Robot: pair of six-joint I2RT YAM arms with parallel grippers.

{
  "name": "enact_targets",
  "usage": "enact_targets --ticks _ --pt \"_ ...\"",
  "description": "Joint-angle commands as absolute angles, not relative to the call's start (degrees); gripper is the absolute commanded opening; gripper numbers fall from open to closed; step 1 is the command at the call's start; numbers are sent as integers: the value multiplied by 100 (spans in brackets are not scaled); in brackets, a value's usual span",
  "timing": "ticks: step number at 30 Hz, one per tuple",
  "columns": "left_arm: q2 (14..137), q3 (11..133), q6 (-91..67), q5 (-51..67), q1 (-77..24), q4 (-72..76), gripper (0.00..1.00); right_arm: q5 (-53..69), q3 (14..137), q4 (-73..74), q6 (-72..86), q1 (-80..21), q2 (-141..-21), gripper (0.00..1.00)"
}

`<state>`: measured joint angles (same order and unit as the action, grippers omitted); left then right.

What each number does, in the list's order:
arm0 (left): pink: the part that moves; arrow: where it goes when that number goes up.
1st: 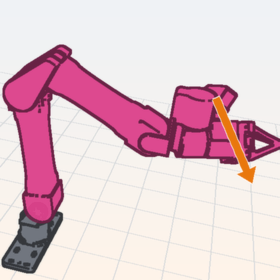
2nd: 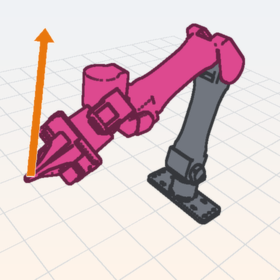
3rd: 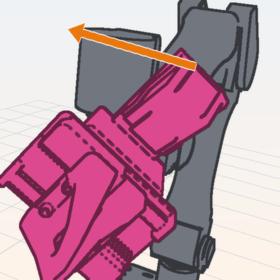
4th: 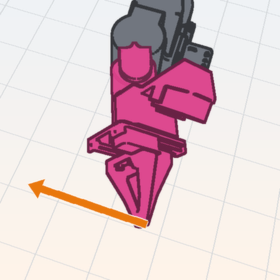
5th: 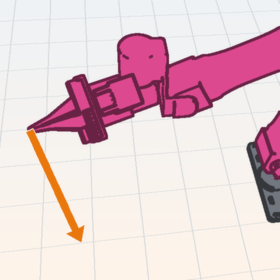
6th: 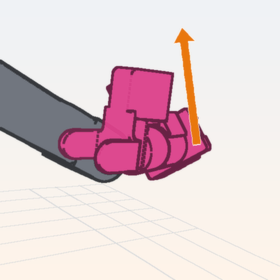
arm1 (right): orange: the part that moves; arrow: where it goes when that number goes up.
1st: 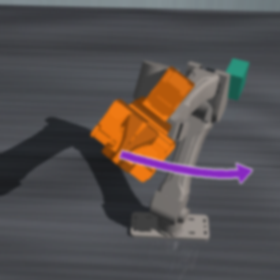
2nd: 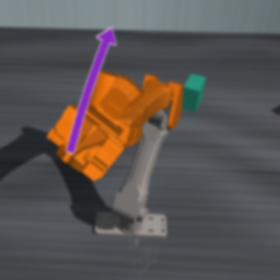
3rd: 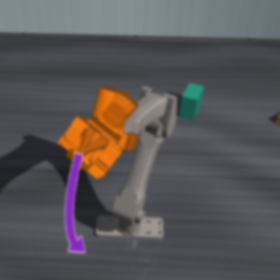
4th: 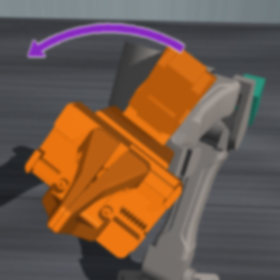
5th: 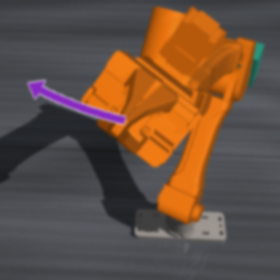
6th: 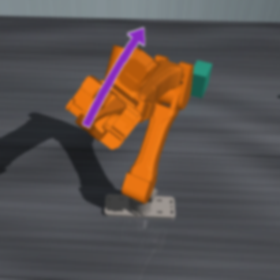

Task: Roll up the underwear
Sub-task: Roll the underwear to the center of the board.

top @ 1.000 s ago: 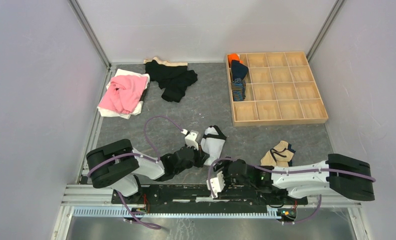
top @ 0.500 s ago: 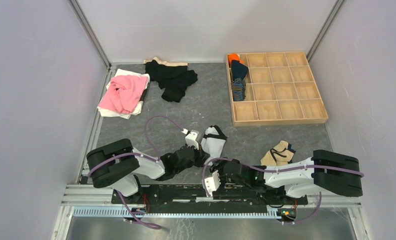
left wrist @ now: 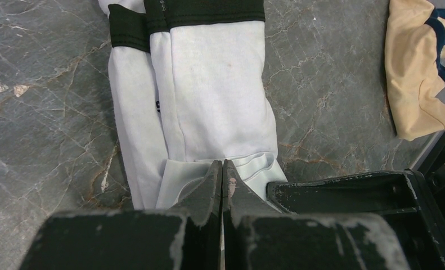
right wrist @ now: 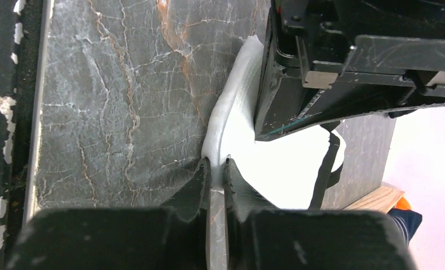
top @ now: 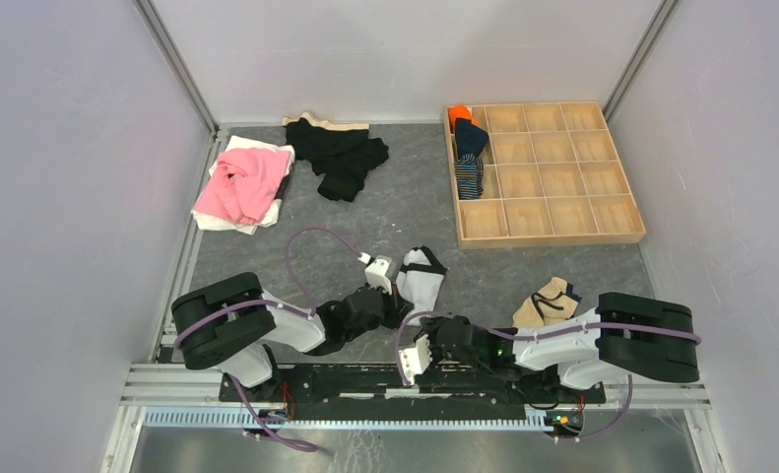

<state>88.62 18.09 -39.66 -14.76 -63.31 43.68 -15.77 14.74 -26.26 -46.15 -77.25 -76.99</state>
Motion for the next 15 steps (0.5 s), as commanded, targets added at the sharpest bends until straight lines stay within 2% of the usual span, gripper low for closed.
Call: enact_targets --ticks 1,2,15 --pt "8848 1593 -4126 -1337 -6276 3419 2 -1695 1371 -2514 -4342 -7648 -7702 4" --pt "8684 1557 -4171 -1326 -6271 3418 2 -1627 1358 -2514 -4236 -7626 -7623 0" --pt "6011 1881 -4011 -2250 -6267 1458 2 321 1088 -2891 -2376 -7081 -6720 0"
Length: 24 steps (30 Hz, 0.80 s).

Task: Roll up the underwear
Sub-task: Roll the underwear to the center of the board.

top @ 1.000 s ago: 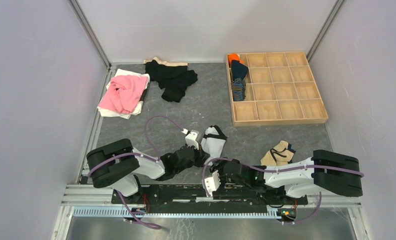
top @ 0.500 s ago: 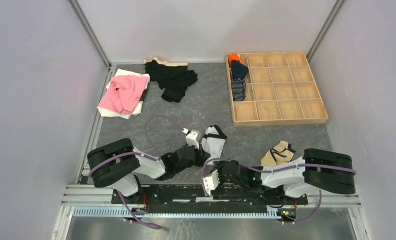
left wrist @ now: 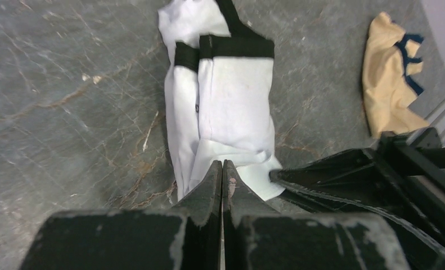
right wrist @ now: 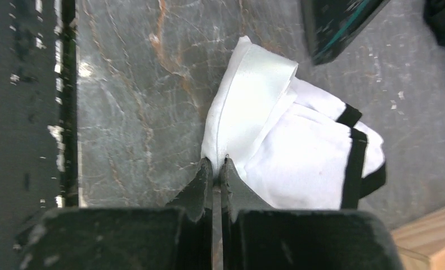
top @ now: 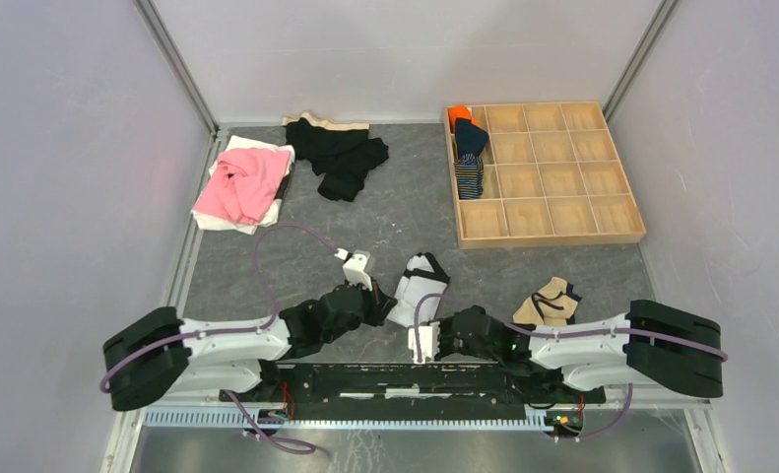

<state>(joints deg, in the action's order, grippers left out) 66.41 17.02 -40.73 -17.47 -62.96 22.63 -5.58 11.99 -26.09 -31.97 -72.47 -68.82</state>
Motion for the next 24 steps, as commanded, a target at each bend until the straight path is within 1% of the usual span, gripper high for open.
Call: enact_targets --ticks 1,6,13,15,21,24 --pt "5851 1869 -3981 -2290 -6261 1340 2 501 1076 -2959 -2159 -6988 -6698 0" --pt "5306 1712 -3870 -2202 -6262 1115 2 1418 1136 -3145 -921 -6352 -6767 0" --pt "5086 1537 -3808 -1786 -6262 1228 2 2784 1480 -3072 699 -5537 -7347 0" --pt "5082 1513 -3770 -1658 -6264 1320 2 3150 1503 -3198 1093 -5416 -7555 0" --pt "5117 1555 -3583 -1343 -6266 1465 2 3948 1206 -4267 2032 -5135 -7801 0" --pt "5261 1659 -3430 -1172 -6265 1539 2 4265 1203 -4339 2172 -5059 -7920 0"
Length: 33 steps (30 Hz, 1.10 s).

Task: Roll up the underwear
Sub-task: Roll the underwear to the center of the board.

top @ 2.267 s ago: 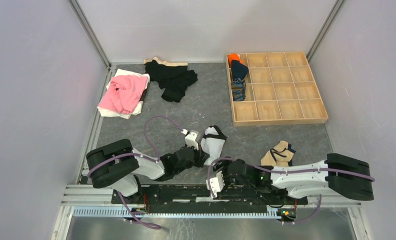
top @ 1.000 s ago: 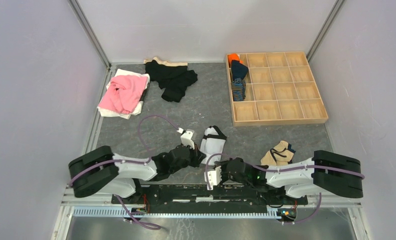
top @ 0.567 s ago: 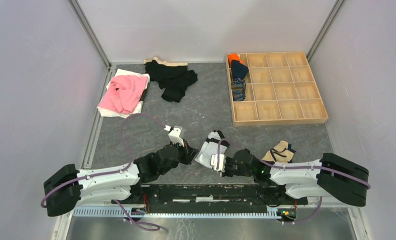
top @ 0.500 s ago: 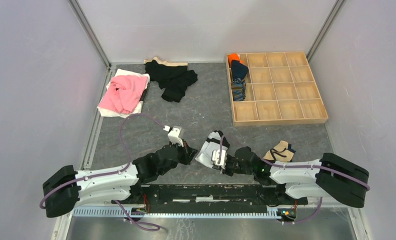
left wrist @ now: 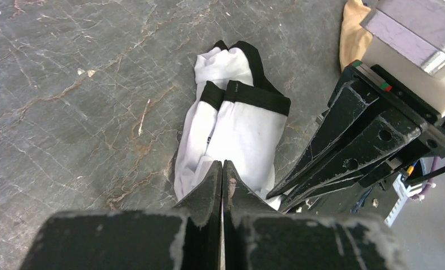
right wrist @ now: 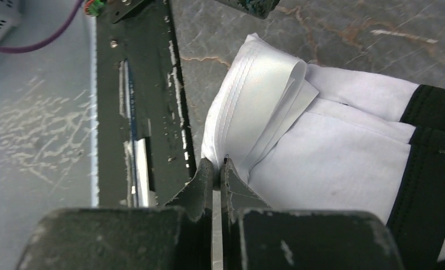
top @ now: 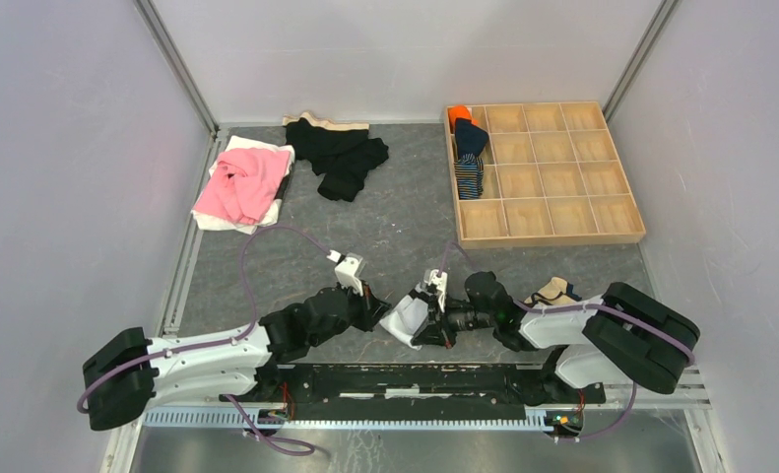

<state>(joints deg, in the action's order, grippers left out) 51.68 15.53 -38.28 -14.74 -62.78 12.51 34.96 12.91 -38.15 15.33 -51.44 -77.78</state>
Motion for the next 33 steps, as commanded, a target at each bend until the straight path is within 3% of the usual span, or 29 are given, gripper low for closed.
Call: enact_targets --ticks 1,8,18,28,33 --pt "5354 1736 -3357 -1074 -6266 1558 2 4295 1189 -4372 2221 -5044 -7952 0" --pt "6019 1878 -3127 -443 -6266 1863 2 4526 1007 -4728 2568 -4944 -8034 0" --pt "7346 2488 -2551 786 -6261 2223 2 4260 1146 -3486 1746 -4911 -7893 0" --pt "8422 2898 -2459 1156 -6262 2397 2 4192 1075 -3287 1658 -4861 -7682 0" --pt "8604 2625 -2704 685 -6265 2409 2 4222 1036 -3278 1691 -4809 -7667 0"
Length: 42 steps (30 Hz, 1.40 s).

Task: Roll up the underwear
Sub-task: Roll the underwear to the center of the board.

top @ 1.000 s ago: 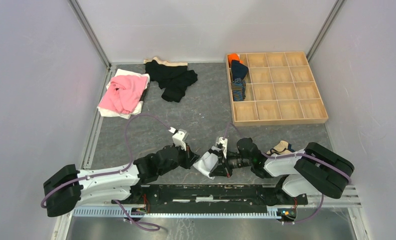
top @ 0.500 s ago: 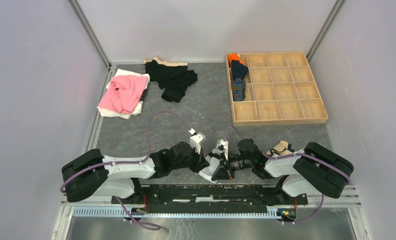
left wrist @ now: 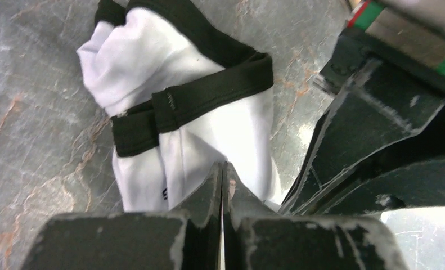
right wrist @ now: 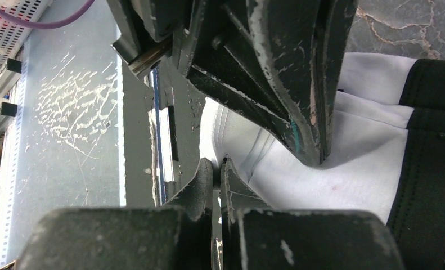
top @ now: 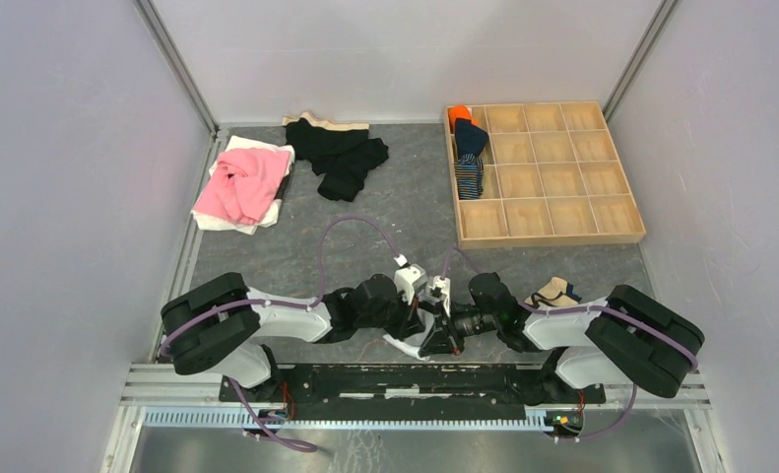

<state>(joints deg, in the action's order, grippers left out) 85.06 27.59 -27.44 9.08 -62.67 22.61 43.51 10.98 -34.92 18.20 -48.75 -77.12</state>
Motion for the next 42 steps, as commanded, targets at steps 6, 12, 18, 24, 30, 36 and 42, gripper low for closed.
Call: enact_targets --ticks 6,12,18,24,30,36,42 --pt "8364 2142 -3164 -262 -6263 2181 2 4458 1044 -3296 1756 -4779 -7670 0" --pt "7788 1715 -3501 -714 -6262 1955 2 4911 1207 -3389 2067 -4772 -8017 0" --pt "7201 1547 -3548 -818 -6262 1754 2 5001 1390 -3497 2475 -4729 -8514 0" --pt "7038 1630 -3489 -924 -6260 1551 2 4945 1360 -3845 3055 -4496 -8797 0" --pt "6979 1642 -3498 -1085 -6266 1455 2 4863 1313 -3672 3299 -4167 -8938 0" --pt "6703 1921 -3373 -1209 -6262 1197 2 4692 1633 -2933 3121 -4045 -9235 0" --pt "5914 2318 -3065 -1273 -6263 845 2 4588 1919 -2353 3068 -3961 -9334 0"
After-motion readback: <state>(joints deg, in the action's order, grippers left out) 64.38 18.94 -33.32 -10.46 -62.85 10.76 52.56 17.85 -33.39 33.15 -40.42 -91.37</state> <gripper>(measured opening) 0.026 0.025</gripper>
